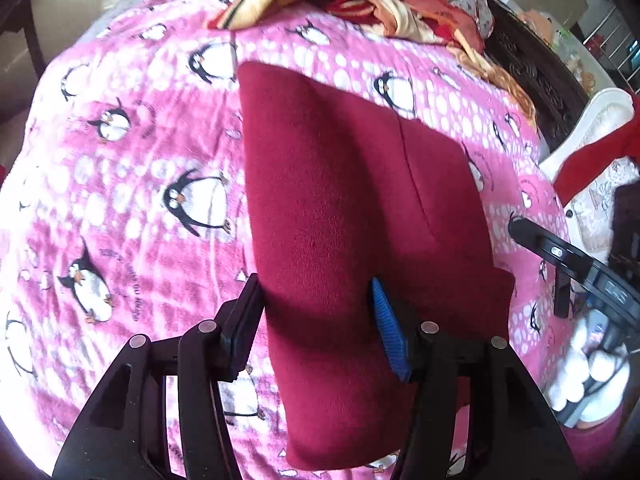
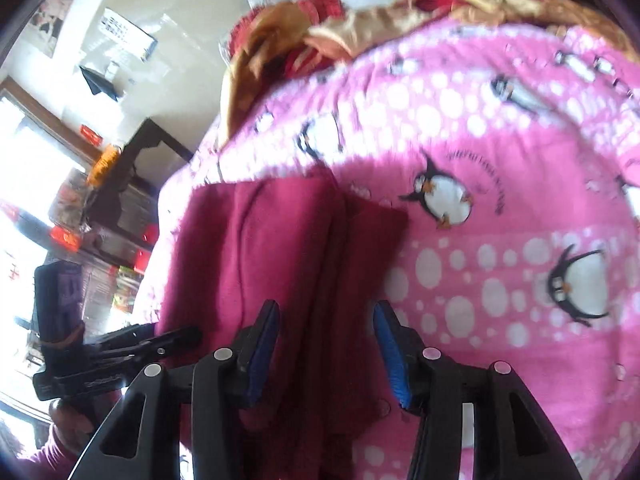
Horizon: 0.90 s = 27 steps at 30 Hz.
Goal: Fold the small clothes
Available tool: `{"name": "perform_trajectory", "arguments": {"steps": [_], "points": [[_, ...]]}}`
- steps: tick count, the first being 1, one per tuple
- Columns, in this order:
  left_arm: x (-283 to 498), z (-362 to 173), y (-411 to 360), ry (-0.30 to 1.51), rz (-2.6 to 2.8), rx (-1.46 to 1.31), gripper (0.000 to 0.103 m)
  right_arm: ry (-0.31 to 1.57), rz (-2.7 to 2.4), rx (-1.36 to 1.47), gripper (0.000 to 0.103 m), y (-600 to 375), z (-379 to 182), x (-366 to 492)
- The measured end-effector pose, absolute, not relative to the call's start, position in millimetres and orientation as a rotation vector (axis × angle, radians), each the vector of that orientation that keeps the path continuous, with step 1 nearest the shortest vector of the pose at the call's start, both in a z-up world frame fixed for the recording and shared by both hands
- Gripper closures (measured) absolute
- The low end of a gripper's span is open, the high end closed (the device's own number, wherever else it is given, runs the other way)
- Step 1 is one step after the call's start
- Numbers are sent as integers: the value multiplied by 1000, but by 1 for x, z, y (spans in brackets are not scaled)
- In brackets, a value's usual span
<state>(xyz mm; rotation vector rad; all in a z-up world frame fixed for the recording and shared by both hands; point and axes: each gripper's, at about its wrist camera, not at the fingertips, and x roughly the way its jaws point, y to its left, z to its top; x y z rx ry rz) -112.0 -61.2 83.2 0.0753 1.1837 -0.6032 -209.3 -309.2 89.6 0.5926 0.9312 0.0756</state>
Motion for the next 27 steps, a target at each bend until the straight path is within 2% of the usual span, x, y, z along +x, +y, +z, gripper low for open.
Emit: {"name": "perform_trajectory", "arguments": {"steps": [3, 6, 9, 13, 16, 20, 27], "points": [[-123, 95, -57, 1093, -570, 105, 47, 872, 136, 457, 56, -287, 124, -221], [-130, 96, -61, 1057, -565, 132, 47, 841, 243, 372, 61, -251, 138, -225], [-129, 89, -63, 1063, -557, 137, 47, 888, 257, 246, 68, -219, 121, -219], [-135, 78, -65, 1054, -547, 143, 47, 1001, 188, 179, 83, -214, 83, -219], [-142, 73, -65, 1028, -533, 165, 46, 1032, 188, 205, 84, -219, 65, -233], [-145, 76, -59, 1026, -519, 143, 46, 1004, 165, 175, 84, -212, 68, -240], [-154, 97, -49, 958, -487, 144, 46, 893, 131, 233, 82, -218, 112, -255]]}}
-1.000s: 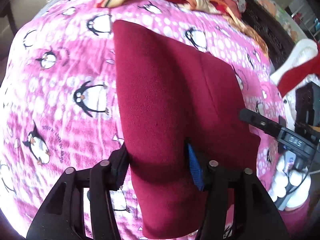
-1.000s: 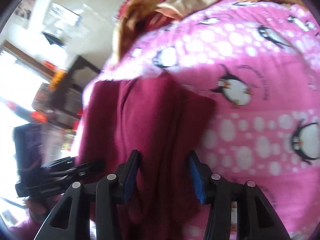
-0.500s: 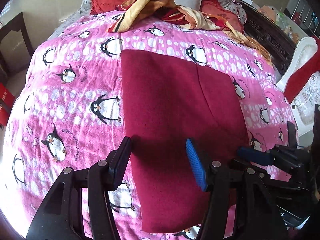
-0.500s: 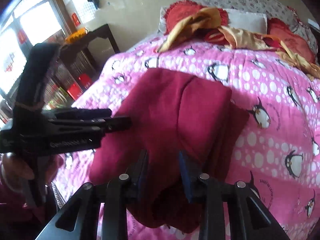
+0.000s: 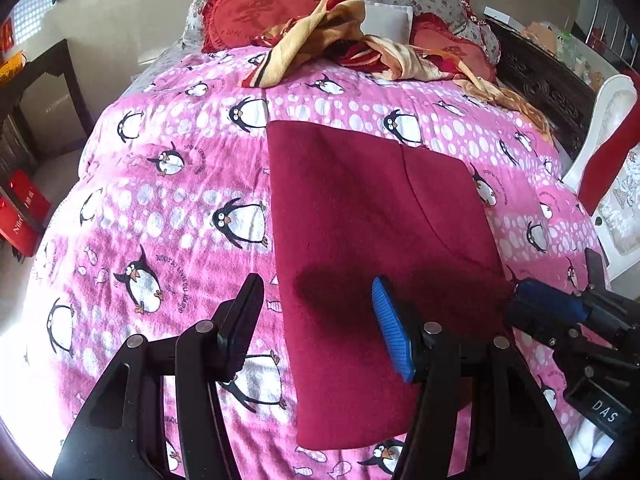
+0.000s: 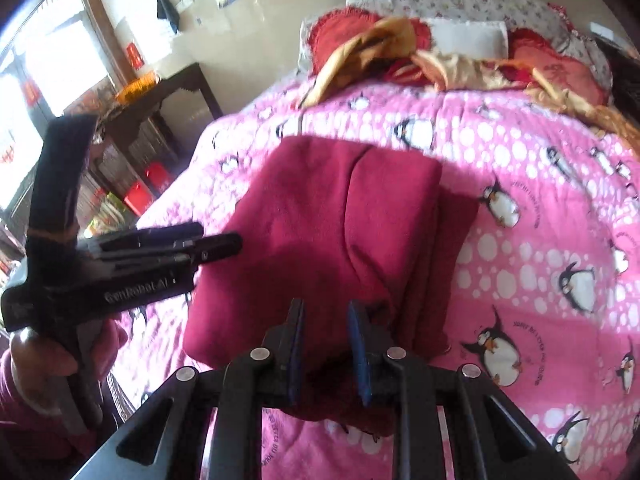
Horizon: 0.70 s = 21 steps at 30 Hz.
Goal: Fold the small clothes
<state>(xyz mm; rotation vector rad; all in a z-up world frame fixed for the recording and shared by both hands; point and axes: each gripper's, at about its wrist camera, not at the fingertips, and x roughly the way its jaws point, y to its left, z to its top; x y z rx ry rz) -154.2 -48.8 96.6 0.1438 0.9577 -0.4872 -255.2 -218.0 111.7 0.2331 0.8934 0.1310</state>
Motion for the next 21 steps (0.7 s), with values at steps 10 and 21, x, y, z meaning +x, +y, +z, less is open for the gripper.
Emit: {"name": "perform_trajectory", "arguments": {"steps": [10, 21], "points": [[-172, 117, -36, 892, -472, 130, 46, 757, 37, 199, 53, -206, 149, -267], [-186, 131, -30, 841, -459, 138, 46, 771, -23, 206, 41, -206, 156, -272]]}}
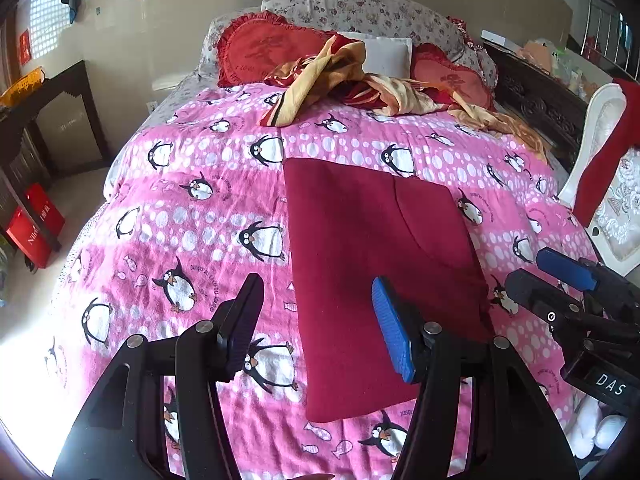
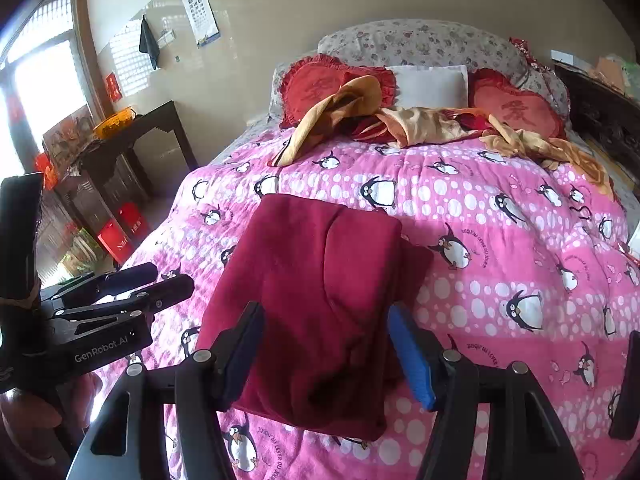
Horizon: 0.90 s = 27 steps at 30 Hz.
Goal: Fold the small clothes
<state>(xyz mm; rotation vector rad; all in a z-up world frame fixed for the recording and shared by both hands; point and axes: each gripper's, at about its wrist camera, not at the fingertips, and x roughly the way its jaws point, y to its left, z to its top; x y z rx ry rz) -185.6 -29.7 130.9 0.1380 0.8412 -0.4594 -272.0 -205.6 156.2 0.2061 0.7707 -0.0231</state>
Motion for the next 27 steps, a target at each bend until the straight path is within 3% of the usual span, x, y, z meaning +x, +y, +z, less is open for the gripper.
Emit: {"name": "perform_trajectory", "arguments": {"steps": [14, 27], "points": [[-191, 134, -29, 824, -447, 153, 46, 768, -68, 181, 32, -198, 161, -273], [-188, 128, -28, 835, -441, 154, 46, 796, -61, 186, 32, -197, 154, -270]]}}
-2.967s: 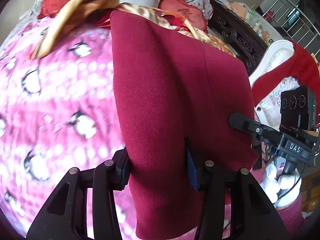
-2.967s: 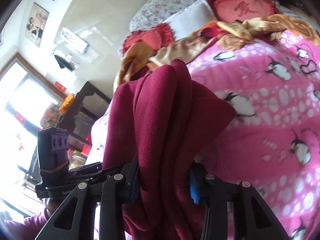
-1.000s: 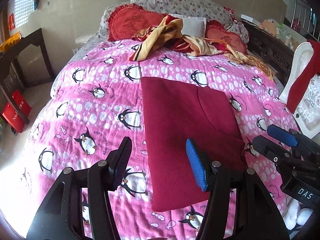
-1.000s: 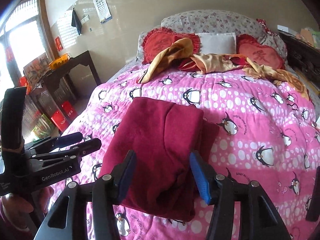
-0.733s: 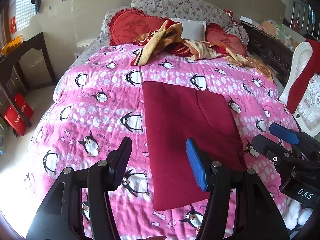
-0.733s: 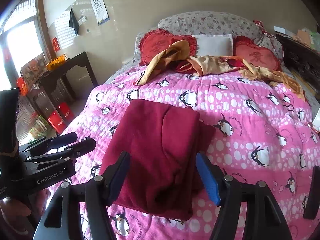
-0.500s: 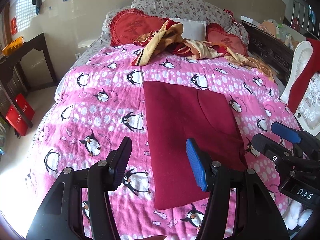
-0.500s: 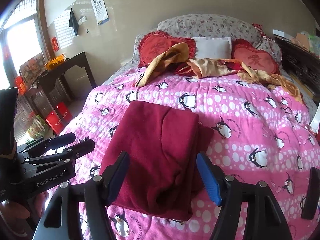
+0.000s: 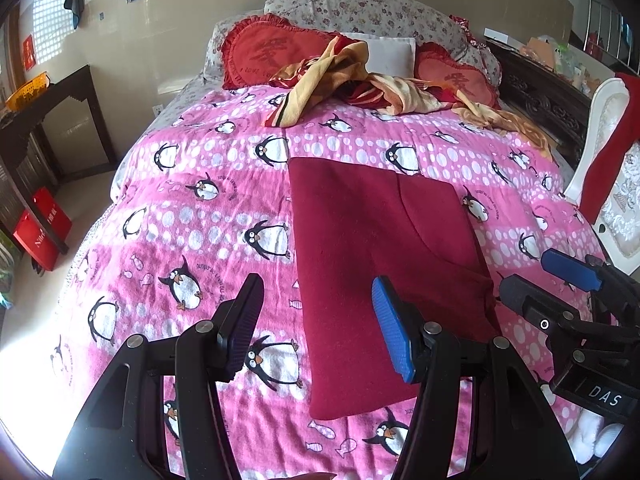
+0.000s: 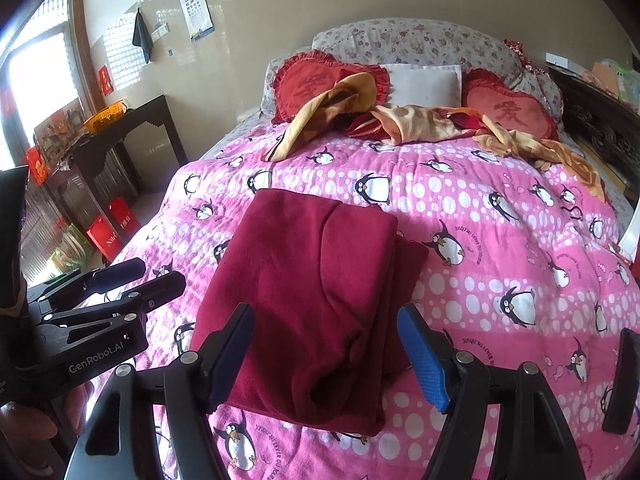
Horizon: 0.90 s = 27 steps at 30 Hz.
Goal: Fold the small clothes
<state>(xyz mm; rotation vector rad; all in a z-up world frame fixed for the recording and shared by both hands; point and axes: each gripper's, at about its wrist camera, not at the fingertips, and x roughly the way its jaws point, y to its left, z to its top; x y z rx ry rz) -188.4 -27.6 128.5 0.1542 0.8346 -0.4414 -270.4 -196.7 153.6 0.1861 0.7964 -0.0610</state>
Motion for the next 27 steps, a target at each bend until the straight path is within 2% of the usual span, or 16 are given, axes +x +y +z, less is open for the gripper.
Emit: {"name": "perform_trajectory", "arguments": {"steps": [27], "points": [[-185, 118, -34, 855, -432, 169, 46, 826, -50, 196, 32, -195, 143, -263]]}}
